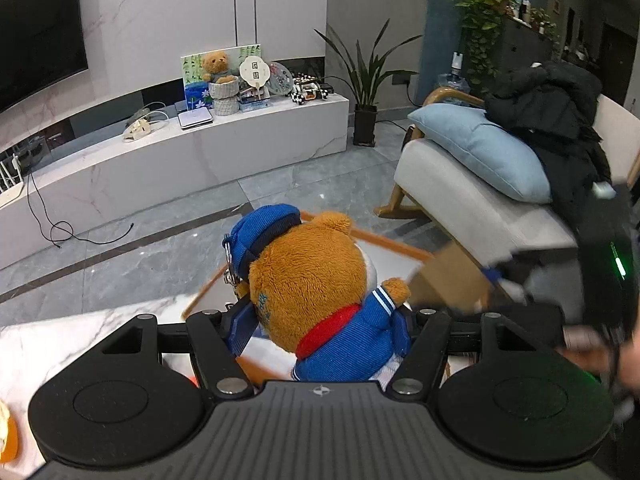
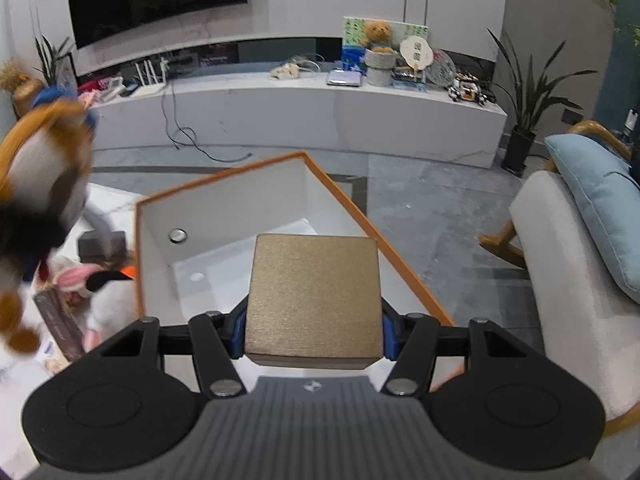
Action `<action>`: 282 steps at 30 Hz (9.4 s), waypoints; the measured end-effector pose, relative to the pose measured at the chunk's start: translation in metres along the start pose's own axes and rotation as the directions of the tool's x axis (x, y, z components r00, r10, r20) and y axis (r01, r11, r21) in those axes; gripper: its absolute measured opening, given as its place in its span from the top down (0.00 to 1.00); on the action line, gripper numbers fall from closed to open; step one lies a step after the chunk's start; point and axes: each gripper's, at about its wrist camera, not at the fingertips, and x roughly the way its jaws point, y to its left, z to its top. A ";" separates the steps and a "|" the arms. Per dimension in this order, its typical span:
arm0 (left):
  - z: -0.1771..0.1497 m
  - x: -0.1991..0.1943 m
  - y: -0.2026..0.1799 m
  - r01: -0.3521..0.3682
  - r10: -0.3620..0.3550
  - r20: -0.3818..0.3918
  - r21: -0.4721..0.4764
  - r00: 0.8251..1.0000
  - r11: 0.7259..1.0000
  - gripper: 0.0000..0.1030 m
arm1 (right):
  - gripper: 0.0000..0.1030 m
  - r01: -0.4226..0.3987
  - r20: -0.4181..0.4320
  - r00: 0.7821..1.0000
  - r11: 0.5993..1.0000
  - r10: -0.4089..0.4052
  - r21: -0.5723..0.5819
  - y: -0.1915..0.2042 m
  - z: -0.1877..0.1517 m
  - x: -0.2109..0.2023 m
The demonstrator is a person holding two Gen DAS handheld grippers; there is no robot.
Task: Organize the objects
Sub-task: 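Carry the teddy bear with the left gripper while the right carries the cardboard box to the orange box, then open the left gripper dropping the bear while the right releases the cardboard box into the orange box, then move both grippers back over the table items, then grasp the yellow tape measure with the right gripper while the left approaches the pink wallet, then grasp the pink wallet with the left gripper, then carry the pink wallet with the left gripper while the right carries the tape measure to the orange box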
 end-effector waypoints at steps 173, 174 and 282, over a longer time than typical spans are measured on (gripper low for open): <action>-0.290 -0.026 0.052 -0.185 0.135 -0.190 -0.273 0.972 0.944 0.08 | 0.53 -0.506 -0.419 0.859 0.619 0.296 -0.601 0.215 -0.134 0.034; -0.289 -0.024 0.051 -0.189 0.141 -0.188 -0.269 0.972 0.944 0.07 | 0.53 -0.506 -0.421 0.858 0.615 0.293 -0.604 0.216 -0.135 0.034; -0.035 0.061 -0.009 -0.189 0.180 0.063 0.204 0.982 0.960 0.09 | 0.79 -0.168 -0.062 0.984 0.986 0.167 -0.013 0.015 0.008 0.048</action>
